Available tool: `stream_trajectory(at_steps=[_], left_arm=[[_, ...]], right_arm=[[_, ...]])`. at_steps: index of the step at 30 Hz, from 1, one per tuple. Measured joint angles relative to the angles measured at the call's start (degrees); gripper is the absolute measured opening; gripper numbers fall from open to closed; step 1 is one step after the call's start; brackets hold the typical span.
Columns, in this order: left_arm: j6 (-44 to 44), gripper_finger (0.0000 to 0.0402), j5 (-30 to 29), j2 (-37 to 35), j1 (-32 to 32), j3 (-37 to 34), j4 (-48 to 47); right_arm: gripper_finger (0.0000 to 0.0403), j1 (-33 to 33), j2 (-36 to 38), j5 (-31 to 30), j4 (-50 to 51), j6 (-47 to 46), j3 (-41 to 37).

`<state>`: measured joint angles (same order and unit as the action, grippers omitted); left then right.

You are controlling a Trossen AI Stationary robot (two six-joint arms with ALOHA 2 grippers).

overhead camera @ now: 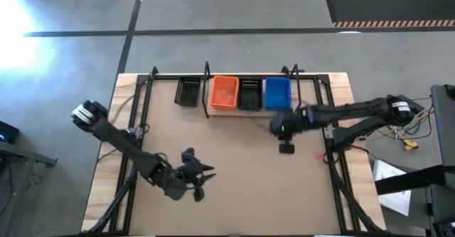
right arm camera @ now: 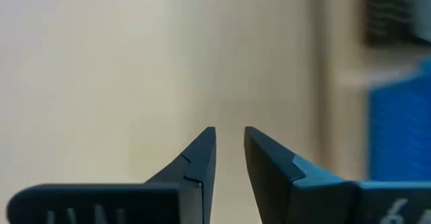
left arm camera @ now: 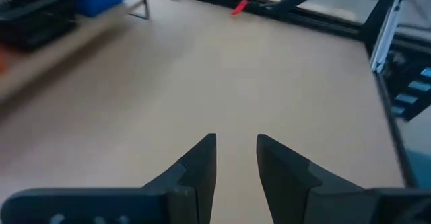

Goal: Stack baskets on shelf by color
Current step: Stack the black bin on the stacked black bins on the shelf

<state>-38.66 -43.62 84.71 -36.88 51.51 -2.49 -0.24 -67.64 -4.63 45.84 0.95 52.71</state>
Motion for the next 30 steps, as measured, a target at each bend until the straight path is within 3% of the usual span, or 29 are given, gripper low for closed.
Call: stream_trajectory(at_steps=[3, 8, 12, 14, 21, 27, 30], left_arm=[[0.05, 0.0090, -0.10, -7.33, -0.01, -0.05, -12.35], [0.05, 0.0090, -1.01, -17.24, 4.61, -0.33, -29.97], [0.96, 0.0090, -1.00, -21.97, 10.34, -0.54, -36.53], [3.87, 0.0090, -0.96, -23.25, 13.38, -1.32, -37.02], [7.93, 0.0090, 2.96, -23.53, 24.21, -3.46, -37.13], [9.02, 0.0090, 16.84, -20.64, 37.17, -4.48, -37.18], [18.75, 0.0090, 23.68, -18.36, 43.55, -5.14, -36.87]], right_arm=[[0.0063, 9.17, -1.39, -3.38, -2.38, -3.02, -1.33], [0.0055, 23.81, -5.16, -18.02, -2.22, -5.97, -1.18], [0.0048, 30.89, -8.36, -29.08, -2.39, -6.72, 1.42], [0.0044, 32.63, -9.62, -31.41, -5.75, -5.40, 3.47], [0.0033, 33.86, -13.81, -29.98, -30.64, 3.05, 7.25], [0.0031, 33.90, -19.54, -12.13, -58.20, 3.89, 2.77], [0.0031, 34.65, -22.74, -7.93, -67.21, 1.47, 1.07]])
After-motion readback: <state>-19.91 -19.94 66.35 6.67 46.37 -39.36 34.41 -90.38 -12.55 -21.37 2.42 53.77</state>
